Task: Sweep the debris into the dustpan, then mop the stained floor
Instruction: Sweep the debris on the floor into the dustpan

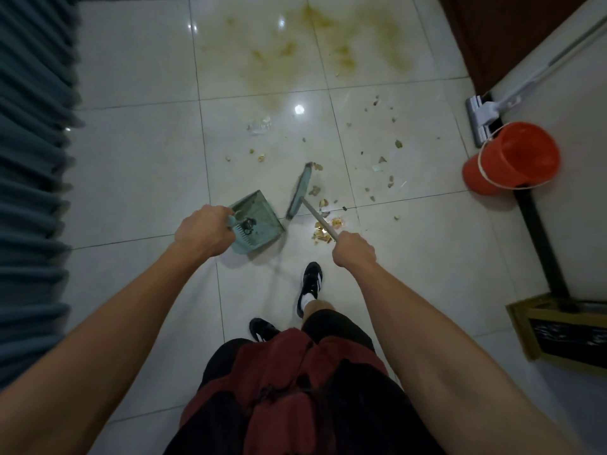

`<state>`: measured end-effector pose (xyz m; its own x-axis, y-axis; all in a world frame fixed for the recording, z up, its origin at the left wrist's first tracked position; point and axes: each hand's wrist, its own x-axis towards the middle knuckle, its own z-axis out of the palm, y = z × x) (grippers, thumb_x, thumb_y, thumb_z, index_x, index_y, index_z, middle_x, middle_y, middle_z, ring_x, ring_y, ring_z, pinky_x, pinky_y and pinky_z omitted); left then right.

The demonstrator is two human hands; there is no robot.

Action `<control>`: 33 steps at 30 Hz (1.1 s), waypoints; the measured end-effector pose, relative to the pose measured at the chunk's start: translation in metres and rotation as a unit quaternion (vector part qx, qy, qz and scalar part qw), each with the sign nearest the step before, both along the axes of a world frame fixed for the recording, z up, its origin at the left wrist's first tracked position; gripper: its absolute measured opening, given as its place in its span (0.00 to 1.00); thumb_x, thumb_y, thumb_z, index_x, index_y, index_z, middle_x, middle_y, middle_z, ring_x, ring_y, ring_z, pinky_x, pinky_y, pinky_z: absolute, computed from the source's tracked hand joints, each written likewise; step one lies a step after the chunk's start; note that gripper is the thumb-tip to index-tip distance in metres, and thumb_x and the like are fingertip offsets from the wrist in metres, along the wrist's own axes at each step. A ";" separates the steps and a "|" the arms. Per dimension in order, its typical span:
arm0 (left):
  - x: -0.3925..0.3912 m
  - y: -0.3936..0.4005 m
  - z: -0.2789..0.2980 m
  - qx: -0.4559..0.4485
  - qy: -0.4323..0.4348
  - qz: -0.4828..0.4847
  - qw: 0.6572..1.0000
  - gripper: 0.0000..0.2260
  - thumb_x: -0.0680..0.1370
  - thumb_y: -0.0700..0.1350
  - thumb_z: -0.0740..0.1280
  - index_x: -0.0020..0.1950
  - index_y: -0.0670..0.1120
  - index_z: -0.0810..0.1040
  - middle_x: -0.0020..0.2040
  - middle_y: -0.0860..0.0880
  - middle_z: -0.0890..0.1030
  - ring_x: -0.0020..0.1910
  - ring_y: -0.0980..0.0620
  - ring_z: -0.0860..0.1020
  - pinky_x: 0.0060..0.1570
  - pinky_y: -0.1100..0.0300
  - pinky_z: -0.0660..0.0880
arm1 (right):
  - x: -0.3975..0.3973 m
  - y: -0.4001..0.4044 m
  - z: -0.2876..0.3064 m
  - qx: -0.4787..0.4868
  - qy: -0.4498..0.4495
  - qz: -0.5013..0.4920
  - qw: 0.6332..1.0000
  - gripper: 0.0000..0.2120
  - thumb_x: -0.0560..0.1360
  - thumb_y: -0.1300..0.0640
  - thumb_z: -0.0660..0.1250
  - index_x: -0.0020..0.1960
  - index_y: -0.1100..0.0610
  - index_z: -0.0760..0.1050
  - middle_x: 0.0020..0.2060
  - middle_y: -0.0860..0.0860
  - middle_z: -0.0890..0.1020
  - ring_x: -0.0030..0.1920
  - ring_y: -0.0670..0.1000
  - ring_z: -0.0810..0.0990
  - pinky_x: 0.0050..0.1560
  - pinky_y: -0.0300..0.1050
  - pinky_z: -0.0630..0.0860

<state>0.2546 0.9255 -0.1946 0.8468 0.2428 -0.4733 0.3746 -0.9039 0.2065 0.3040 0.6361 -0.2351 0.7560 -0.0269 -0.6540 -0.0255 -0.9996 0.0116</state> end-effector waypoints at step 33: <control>0.206 0.181 -0.013 0.020 0.102 0.152 0.983 0.04 0.76 0.44 0.63 0.45 0.51 0.77 0.39 0.49 0.79 0.37 0.47 0.78 0.38 0.54 0.76 | 0.312 0.269 -0.109 0.157 0.087 0.064 0.982 0.14 0.80 0.61 0.60 0.65 0.60 0.74 0.57 0.59 0.78 0.54 0.60 0.80 0.47 0.48 0.75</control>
